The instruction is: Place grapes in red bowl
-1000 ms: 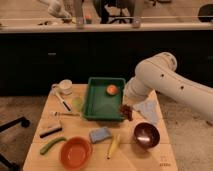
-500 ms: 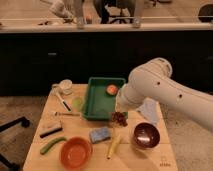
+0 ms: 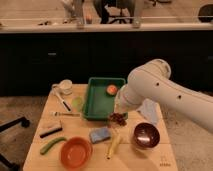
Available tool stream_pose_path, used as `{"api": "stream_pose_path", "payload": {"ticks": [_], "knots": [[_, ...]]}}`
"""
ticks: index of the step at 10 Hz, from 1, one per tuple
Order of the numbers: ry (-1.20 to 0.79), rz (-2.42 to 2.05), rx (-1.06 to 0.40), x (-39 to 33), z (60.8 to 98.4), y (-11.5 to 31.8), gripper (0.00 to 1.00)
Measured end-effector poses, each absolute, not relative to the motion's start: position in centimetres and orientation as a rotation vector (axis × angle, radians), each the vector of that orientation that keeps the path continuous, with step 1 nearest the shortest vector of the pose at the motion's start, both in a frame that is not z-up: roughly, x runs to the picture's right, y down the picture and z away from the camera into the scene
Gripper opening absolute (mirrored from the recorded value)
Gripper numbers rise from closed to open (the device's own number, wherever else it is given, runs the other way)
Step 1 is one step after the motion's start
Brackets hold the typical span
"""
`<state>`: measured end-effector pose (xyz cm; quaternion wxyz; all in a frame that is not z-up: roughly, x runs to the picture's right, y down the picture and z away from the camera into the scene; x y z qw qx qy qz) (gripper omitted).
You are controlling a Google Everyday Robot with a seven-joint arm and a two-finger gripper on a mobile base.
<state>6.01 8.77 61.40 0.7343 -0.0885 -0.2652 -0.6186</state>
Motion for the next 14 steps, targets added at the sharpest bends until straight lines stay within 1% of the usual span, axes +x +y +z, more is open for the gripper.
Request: {"api": "stream_pose_path", "payload": {"ticks": [4,7,9,12,14], "knots": [[-0.583,-1.368,-0.200,5.9,61.4,8.9,0.00],[-0.595,-1.476,-0.199,3.0,60.1,10.0,0.00],[-0.612,-1.576,-0.174,-0.3,57.9,11.5,0.00],[-0.649,-1.666,-0.138,-2.7,55.2,13.2,0.00],[-0.695,-1.691,-0.123,-3.9,54.1,14.3,0.00]]}}
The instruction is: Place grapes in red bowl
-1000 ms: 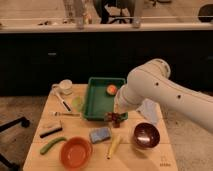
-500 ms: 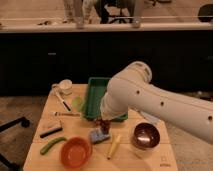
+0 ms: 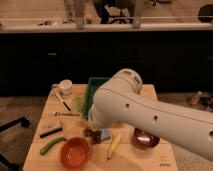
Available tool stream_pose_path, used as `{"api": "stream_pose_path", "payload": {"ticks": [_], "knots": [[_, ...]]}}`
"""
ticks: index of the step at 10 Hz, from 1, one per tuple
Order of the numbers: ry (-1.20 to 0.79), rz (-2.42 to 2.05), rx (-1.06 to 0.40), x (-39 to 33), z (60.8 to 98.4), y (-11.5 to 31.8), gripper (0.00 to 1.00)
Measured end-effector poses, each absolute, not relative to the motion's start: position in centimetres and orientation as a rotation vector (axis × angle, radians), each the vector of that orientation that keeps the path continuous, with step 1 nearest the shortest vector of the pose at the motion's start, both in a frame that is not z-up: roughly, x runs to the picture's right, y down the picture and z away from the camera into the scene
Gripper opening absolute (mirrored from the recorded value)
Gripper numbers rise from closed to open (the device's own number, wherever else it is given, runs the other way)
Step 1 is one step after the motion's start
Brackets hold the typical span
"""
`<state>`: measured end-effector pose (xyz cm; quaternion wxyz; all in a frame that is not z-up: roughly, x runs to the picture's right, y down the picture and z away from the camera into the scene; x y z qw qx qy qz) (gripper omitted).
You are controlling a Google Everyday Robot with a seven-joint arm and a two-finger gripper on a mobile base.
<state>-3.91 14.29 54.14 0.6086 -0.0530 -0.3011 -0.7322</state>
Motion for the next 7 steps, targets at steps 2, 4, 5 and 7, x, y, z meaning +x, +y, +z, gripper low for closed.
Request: {"api": "stream_pose_path", "payload": {"ticks": [2,4,5,7], "knots": [[-0.744,-1.710,-0.111,-5.1,53.6,15.3,0.00],[-0.772,-1.727,-0.110,-6.0,53.6,16.0,0.00],[-0.787,-1.742,-0.123,-6.9,53.9,16.4,0.00],[-0.805,-1.744,-0.157,-8.0,55.4,17.1,0.00]]}}
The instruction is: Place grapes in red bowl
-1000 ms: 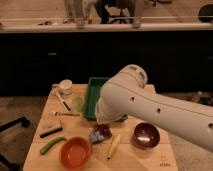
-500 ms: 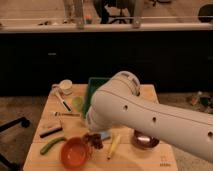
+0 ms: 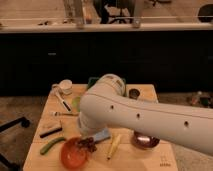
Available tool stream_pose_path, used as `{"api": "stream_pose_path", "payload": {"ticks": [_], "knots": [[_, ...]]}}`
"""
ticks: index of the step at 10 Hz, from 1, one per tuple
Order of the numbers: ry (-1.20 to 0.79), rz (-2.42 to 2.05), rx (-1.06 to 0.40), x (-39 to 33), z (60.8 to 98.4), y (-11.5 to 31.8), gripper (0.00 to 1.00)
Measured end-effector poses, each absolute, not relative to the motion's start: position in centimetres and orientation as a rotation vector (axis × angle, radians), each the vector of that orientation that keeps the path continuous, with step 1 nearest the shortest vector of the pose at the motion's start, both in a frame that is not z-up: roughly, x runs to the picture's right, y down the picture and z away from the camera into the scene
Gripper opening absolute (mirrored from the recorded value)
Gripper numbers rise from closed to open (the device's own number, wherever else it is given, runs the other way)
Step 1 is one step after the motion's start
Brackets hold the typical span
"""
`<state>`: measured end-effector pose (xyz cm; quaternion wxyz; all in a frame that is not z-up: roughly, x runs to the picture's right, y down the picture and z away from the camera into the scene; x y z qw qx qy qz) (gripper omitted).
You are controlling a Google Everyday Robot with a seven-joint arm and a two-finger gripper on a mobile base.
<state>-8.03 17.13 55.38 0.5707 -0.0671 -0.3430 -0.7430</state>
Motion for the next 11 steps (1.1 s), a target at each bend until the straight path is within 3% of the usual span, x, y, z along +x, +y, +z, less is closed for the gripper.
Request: {"api": "stream_pose_path", "payload": {"ticks": [11], "knots": [[-0.775,-1.730,-0.281,-11.9,58.1,20.8,0.00]]}}
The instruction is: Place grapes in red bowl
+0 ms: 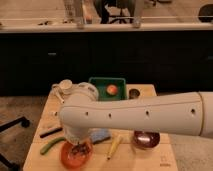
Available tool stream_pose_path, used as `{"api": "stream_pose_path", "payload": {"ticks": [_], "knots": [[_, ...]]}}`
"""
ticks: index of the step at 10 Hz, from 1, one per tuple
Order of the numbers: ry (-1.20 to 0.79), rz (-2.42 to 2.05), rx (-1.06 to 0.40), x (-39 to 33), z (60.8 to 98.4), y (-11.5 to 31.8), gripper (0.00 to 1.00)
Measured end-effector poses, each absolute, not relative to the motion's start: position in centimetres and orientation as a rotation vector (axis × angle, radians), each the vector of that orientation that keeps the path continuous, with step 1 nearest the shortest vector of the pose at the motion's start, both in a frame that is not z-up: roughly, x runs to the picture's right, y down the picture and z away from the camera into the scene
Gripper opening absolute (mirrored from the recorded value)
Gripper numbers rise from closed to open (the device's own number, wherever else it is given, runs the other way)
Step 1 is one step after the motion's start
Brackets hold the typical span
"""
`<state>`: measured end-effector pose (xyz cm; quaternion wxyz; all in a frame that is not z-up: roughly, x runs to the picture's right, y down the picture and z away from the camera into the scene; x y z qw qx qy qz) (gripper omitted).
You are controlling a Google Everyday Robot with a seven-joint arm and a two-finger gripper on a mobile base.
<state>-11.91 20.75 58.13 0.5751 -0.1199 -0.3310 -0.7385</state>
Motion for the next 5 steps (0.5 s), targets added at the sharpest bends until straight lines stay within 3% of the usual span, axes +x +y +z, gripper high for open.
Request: {"api": "stream_pose_path", "payload": {"ticks": [5], "knots": [[-0.788,-1.733,-0.236,-13.5,57.3,21.5,0.00]]}}
